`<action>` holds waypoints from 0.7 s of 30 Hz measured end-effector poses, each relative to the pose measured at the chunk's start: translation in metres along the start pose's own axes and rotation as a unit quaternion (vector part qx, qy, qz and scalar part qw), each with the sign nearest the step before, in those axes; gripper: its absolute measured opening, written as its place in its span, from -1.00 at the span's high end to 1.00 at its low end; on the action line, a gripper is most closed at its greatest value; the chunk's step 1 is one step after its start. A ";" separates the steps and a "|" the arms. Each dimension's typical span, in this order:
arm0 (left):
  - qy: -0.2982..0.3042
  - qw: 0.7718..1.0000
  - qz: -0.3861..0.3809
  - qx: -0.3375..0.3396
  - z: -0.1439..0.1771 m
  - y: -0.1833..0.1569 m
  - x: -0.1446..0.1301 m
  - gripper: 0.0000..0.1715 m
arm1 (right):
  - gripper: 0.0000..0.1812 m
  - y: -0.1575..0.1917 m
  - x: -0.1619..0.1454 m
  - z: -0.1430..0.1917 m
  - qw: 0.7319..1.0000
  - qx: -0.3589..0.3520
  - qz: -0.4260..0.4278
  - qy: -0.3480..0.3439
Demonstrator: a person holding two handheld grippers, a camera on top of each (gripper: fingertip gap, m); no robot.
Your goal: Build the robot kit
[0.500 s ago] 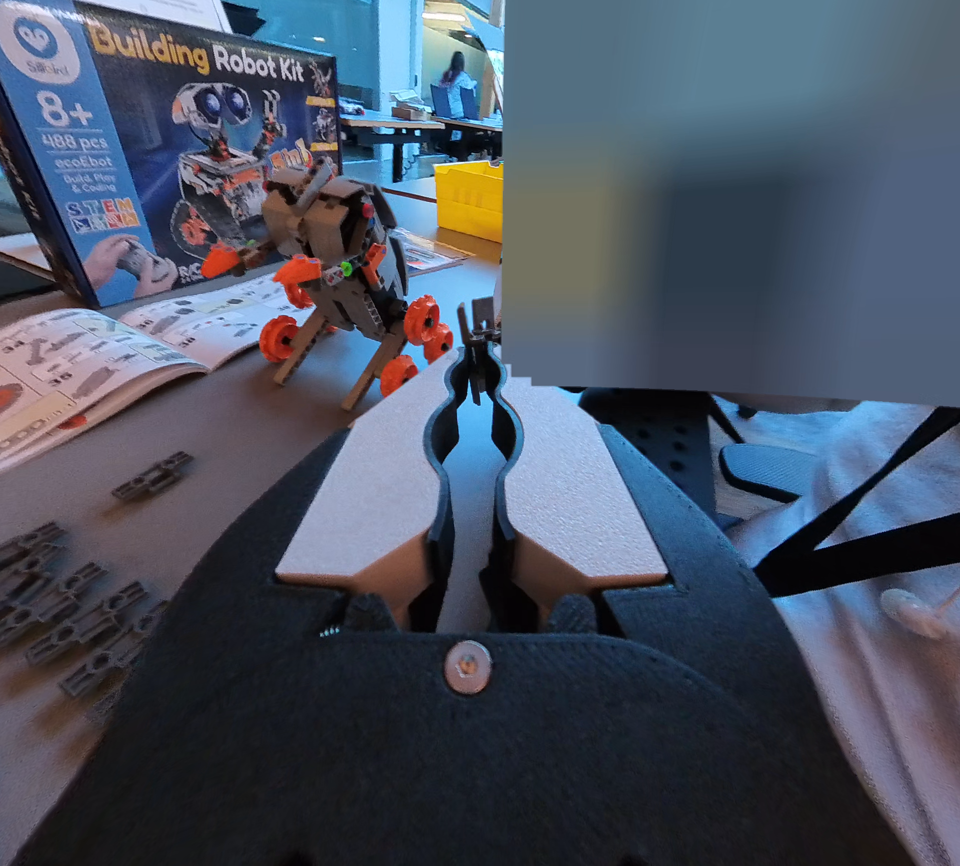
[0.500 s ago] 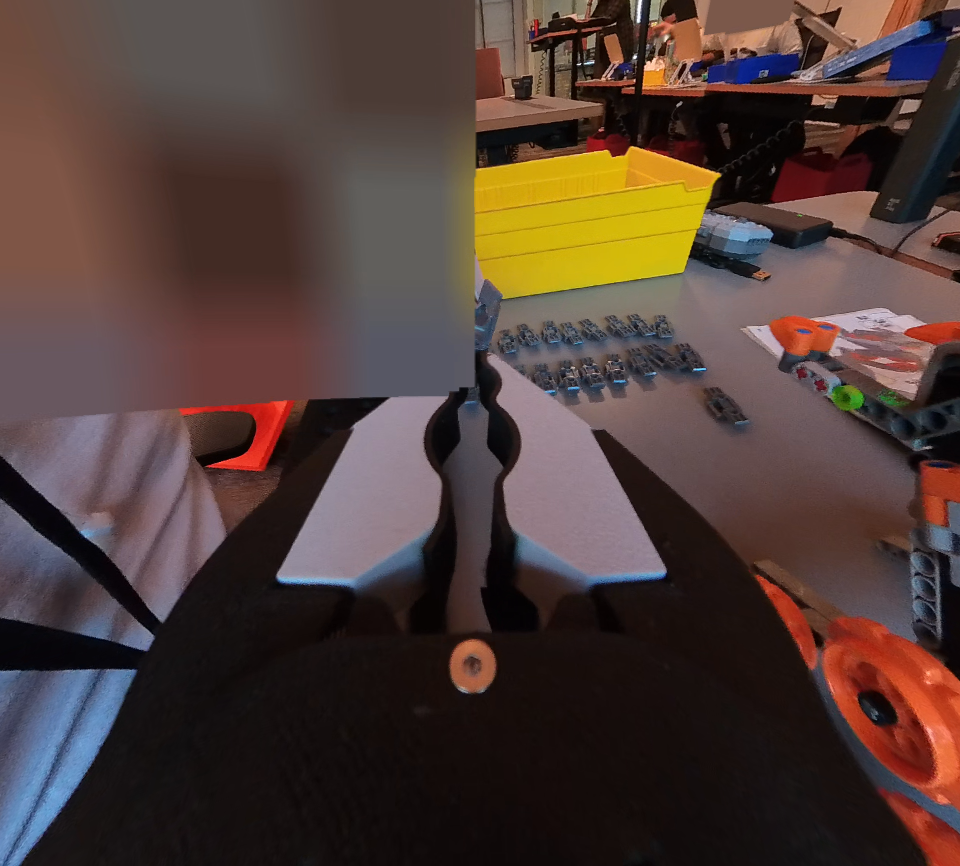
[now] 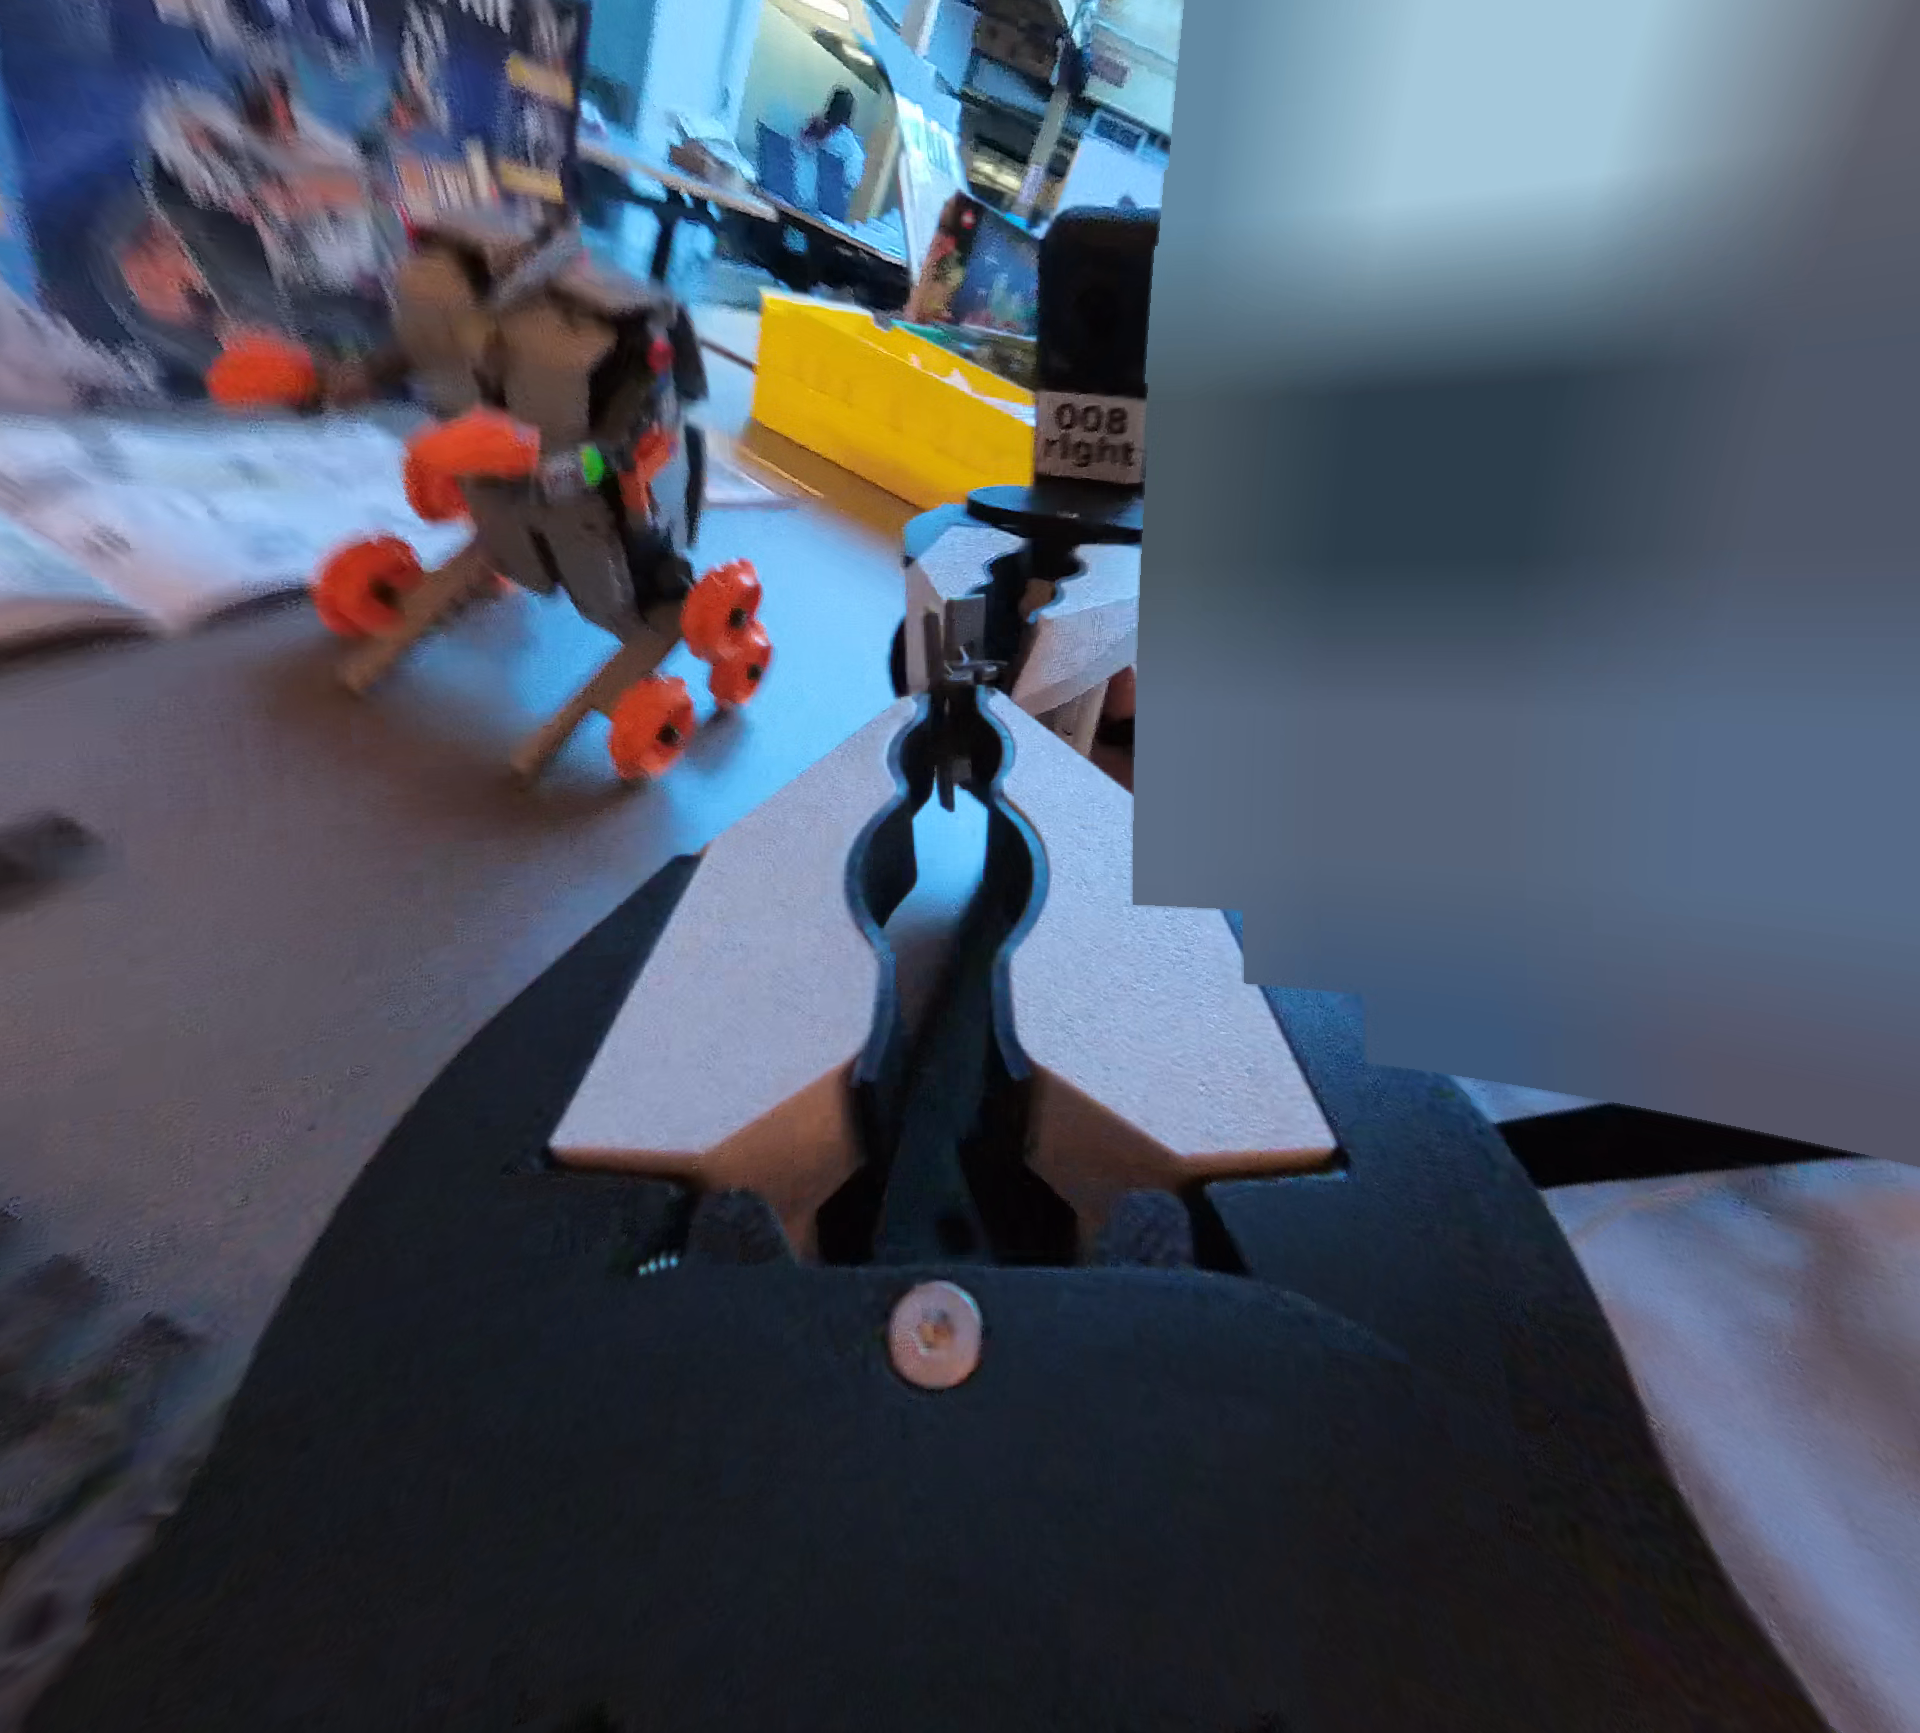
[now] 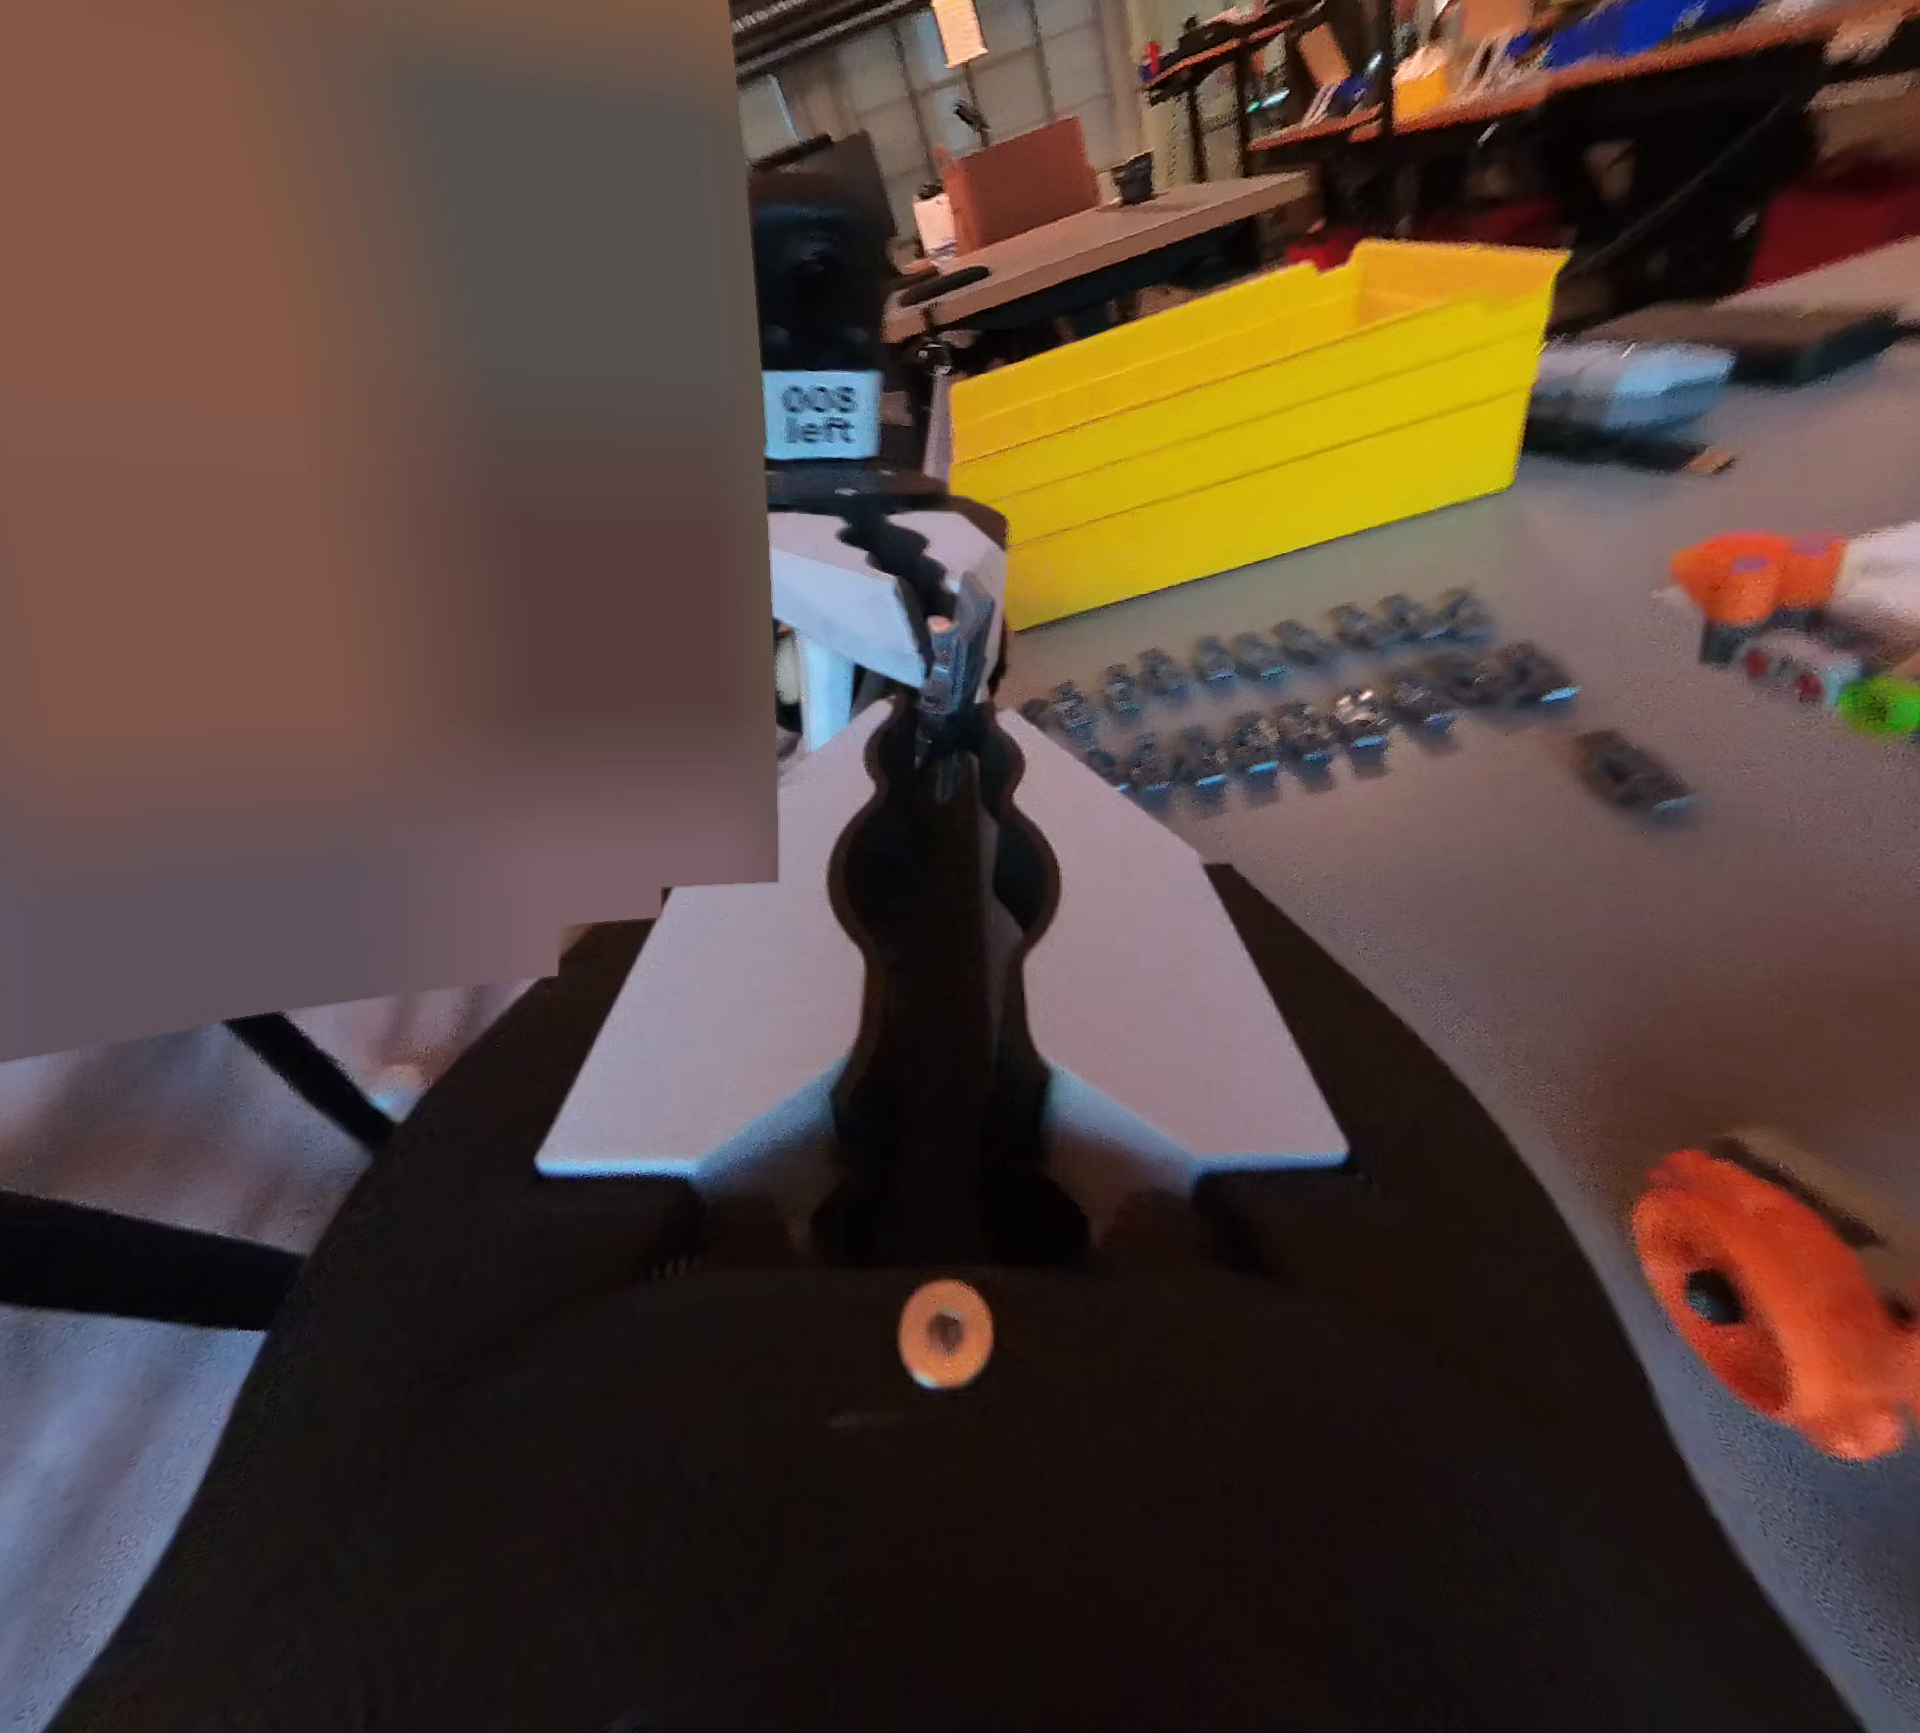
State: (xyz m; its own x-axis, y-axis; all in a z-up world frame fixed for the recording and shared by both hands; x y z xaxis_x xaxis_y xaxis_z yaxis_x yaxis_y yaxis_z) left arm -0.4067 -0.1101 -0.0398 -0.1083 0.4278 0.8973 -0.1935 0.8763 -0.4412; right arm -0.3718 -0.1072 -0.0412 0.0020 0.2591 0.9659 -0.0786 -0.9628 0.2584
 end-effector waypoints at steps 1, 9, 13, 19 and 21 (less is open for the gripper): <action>0.006 0.998 0.058 -0.012 -0.001 0.003 -0.002 0.96 | 0.90 -0.002 -0.002 0.000 0.999 0.012 -0.035 0.000; 0.014 0.973 0.227 -0.032 -0.004 0.009 -0.006 0.96 | 0.89 -0.007 -0.006 0.002 0.973 0.093 -0.208 -0.017; 0.019 0.989 0.138 0.055 -0.005 0.017 -0.007 0.95 | 0.88 -0.019 -0.012 0.002 0.989 0.010 -0.150 0.007; 0.029 0.991 0.044 0.121 -0.005 0.017 -0.007 0.96 | 0.94 -0.019 -0.010 0.002 0.993 -0.036 -0.108 0.014; 0.027 0.989 -0.009 0.147 -0.005 0.015 -0.007 0.96 | 0.95 -0.018 -0.007 0.002 0.996 -0.061 -0.070 0.015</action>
State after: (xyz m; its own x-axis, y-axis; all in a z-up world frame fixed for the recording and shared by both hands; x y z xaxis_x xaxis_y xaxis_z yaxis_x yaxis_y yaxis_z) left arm -0.4036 -0.0989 -0.0520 -0.0522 0.4314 0.9006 -0.4709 0.7847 -0.4032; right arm -0.3680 -0.0915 -0.0526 -0.0086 0.3946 0.9188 -0.2011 -0.9008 0.3850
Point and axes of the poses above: each gripper's, where its closed fingertips meet, z back along the fingers, x out of its top, y = z × x across the jaws, the point moved 2 cm from there along z, back along the fingers, and after that the axes turned 3 degrees about z, right-handed, at the moved point
